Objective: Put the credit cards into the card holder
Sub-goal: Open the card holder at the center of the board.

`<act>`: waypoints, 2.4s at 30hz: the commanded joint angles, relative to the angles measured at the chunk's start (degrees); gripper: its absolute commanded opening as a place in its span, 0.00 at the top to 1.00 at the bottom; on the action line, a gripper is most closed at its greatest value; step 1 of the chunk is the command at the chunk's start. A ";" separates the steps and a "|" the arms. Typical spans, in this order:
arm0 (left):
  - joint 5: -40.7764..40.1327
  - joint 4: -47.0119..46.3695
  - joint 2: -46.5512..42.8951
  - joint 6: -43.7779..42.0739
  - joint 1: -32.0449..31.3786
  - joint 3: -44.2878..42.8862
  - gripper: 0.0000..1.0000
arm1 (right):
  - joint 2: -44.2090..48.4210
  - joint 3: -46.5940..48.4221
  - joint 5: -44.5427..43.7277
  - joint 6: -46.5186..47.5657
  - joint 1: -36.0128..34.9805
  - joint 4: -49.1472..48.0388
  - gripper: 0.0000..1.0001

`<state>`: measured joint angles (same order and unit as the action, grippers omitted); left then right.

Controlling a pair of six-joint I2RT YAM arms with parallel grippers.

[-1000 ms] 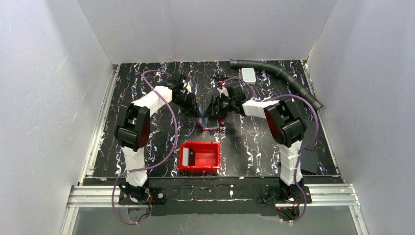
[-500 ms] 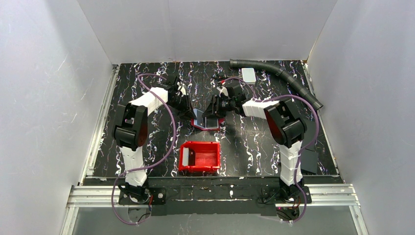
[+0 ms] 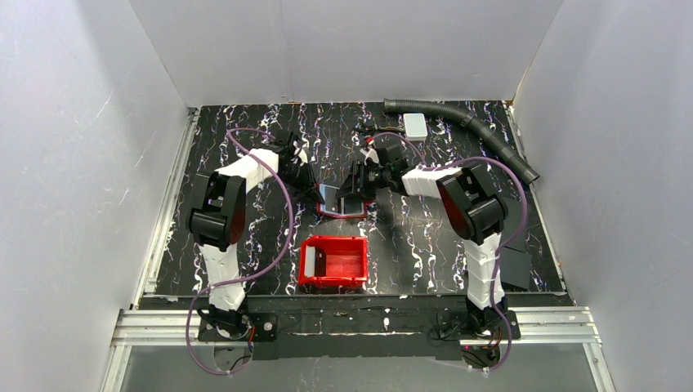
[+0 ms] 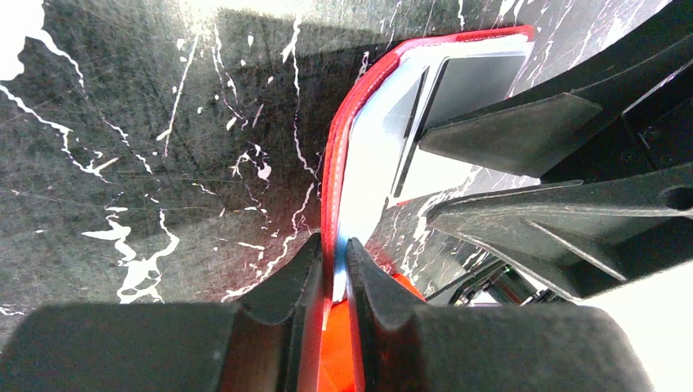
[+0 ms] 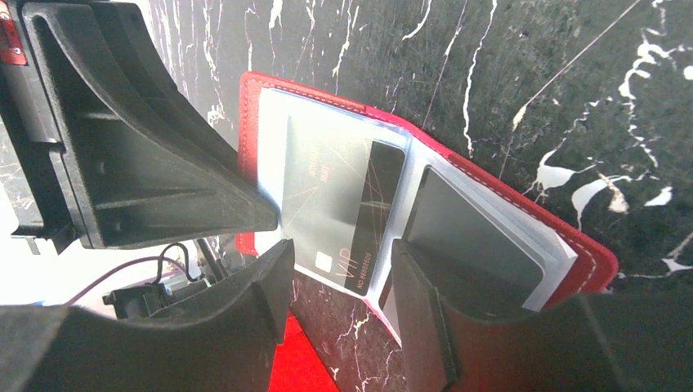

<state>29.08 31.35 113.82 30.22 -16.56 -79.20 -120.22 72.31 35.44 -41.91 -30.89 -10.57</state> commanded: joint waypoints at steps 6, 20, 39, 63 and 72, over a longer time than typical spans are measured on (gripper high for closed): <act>-0.70 -0.15 0.46 -0.95 0.48 1.11 0.90 | -3.09 2.36 0.92 0.28 -0.81 -0.67 0.44; 3.55 -6.22 -3.40 2.43 0.51 4.44 0.76 | -4.95 -6.09 7.89 -27.51 -2.77 -33.45 0.50; 6.33 -10.37 -3.20 4.07 2.80 6.94 0.67 | -0.23 8.50 -3.51 7.73 -1.62 13.24 0.46; 8.79 -14.30 -3.11 8.14 2.74 6.06 0.92 | 4.43 5.17 -2.51 8.02 -2.19 13.62 0.46; 8.72 -13.95 -2.83 7.90 2.80 5.84 0.92 | 3.67 3.62 -0.11 5.06 -2.63 8.95 0.47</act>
<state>36.86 16.69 112.20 38.39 -13.87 -71.83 -117.99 75.94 33.45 -35.68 -32.95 2.46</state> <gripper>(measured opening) 0.092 0.533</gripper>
